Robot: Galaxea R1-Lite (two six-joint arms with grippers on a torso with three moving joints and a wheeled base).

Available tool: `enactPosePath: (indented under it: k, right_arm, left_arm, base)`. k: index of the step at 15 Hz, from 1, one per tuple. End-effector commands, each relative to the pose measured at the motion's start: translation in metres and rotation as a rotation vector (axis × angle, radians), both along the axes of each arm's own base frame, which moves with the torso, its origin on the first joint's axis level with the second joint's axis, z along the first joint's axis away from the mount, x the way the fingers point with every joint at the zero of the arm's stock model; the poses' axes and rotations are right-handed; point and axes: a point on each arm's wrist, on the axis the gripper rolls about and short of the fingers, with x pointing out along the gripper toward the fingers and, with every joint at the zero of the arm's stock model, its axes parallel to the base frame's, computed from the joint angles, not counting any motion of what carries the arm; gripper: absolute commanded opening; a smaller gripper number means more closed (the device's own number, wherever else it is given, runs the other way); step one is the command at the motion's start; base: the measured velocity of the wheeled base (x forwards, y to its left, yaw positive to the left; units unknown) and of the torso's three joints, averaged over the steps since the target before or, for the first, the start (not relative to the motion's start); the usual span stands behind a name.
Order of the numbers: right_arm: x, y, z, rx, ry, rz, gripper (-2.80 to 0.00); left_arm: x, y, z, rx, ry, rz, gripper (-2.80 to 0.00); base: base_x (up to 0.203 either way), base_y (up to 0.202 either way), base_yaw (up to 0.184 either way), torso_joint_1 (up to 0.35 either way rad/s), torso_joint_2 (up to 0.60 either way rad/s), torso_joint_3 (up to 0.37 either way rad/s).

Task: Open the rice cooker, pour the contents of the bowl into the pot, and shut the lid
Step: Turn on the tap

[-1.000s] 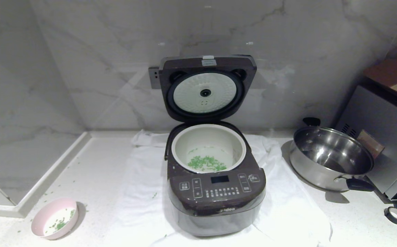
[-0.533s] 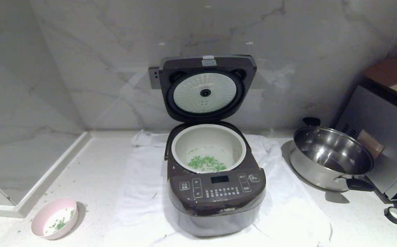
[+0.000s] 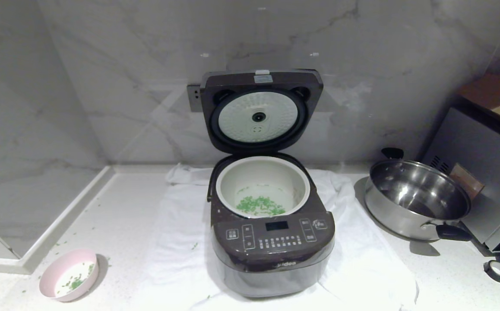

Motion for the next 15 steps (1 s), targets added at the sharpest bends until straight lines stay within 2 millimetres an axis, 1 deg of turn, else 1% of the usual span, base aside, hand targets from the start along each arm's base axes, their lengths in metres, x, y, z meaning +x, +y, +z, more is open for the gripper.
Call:
enactPosePath:
  k: [1,12,15]
  right_arm:
    - [0.0,0.0,0.0001,0.0,0.0,0.001,-2.8]
    - [0.0001,0.0,-0.0001,0.002,-0.001,0.001,-2.8]
    - [0.0001,-0.0003,0.0001,0.034,-0.002,-0.014,-2.8]
  left_arm:
    - [0.0,0.0,-0.0001,0.0,0.0,0.0,-2.8]
    - [0.0005,0.0001,-0.002,0.001,0.008,0.003,-2.8]
    - [0.0005,0.0,-0.002,0.0,0.008,0.002,-2.8]
  base:
    - [0.0,0.0,0.0,0.0,0.0,0.0]
    - [0.0,0.0,0.0,0.0,0.0,0.0]
    - [0.0,0.0,0.0,0.0,0.0,0.0]
